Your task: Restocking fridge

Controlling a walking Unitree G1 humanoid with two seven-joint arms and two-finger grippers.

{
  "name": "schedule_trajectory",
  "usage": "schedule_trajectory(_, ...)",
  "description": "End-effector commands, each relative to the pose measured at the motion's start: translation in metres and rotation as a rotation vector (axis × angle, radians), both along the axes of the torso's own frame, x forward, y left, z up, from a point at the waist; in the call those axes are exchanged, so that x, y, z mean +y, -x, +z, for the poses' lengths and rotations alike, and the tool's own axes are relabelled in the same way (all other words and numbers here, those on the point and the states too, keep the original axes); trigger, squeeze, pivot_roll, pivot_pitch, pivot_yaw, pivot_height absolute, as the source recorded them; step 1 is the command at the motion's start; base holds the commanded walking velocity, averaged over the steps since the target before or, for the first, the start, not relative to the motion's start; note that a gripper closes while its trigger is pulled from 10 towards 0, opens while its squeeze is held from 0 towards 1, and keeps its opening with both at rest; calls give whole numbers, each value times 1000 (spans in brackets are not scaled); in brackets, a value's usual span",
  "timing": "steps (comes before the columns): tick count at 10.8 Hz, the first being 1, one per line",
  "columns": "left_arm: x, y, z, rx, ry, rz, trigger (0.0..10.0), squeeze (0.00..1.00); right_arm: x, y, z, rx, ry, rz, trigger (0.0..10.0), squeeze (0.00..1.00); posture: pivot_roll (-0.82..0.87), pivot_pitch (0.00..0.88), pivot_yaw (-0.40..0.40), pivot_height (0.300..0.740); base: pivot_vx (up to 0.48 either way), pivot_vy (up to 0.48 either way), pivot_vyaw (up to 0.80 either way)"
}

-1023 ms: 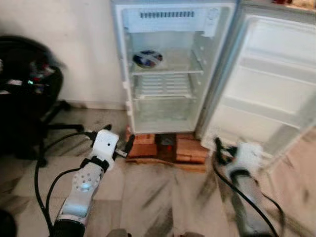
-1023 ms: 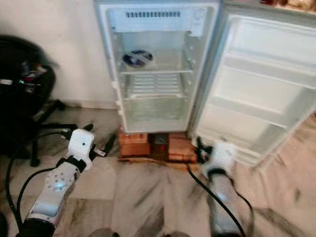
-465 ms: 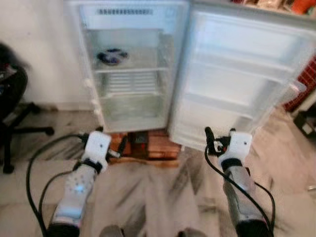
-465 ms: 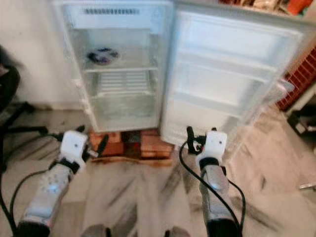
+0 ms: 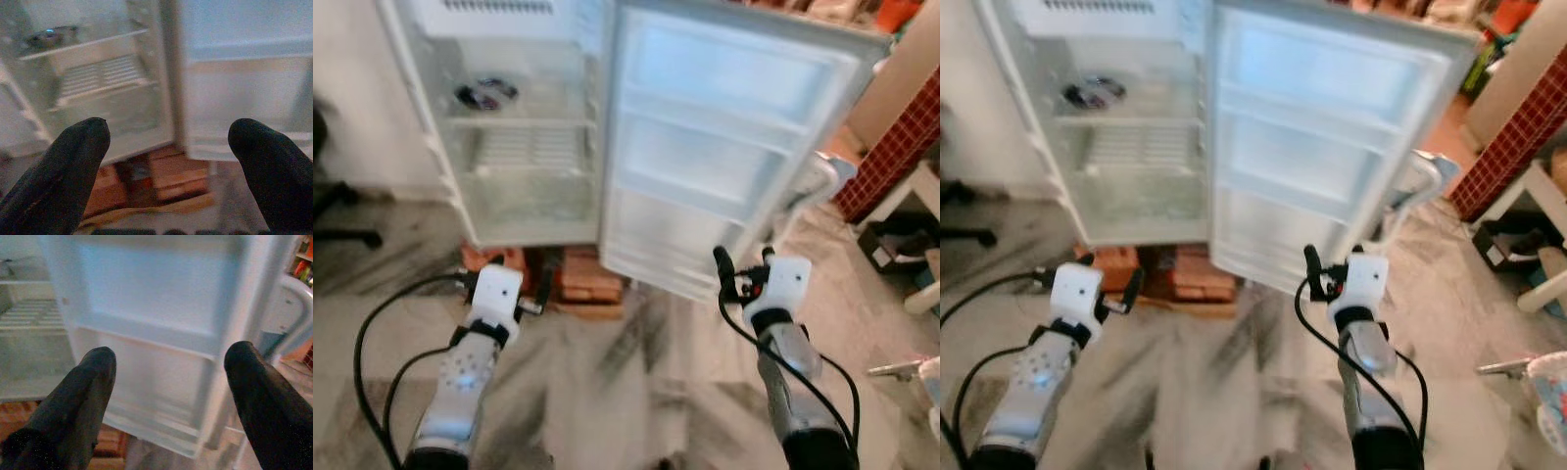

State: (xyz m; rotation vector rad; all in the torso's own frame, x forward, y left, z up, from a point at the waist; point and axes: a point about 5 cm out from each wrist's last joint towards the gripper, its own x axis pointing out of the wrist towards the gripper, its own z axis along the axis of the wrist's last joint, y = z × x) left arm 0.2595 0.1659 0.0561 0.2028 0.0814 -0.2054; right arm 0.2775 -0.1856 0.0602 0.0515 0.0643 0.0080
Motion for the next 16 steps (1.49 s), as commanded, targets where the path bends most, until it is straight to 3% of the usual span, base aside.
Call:
schedule_trajectory(1, -2, -1, 4, -13, -13, -12, 10000, 0, -3, -3, 5, -21, -1, -4, 10000, 0, 114, 45, -57, 740, 0, -465, 469)
schedule_trajectory(4, 3, 0, 3, -14, -27, 11, 10000, 0, -3, -3, 5, -26, 1, -12, 10000, 0, 115, 47, -58, 740, 0, -441, 0)
schedule_trajectory(8, 7, 1, 4, -21, 16, 41, 10000, 0, -6, -6, 7, -33, -4, -23, 10000, 0, 116, 45, -61, 740, 0, 0, 0)
schedule_trajectory(16, 5, 1, 4, -25, 35, 34, 10000, 0, -1, -6, 9, -53, 4, 12, 10000, 0, 115, 44, -60, 740, 307, 0, 206)
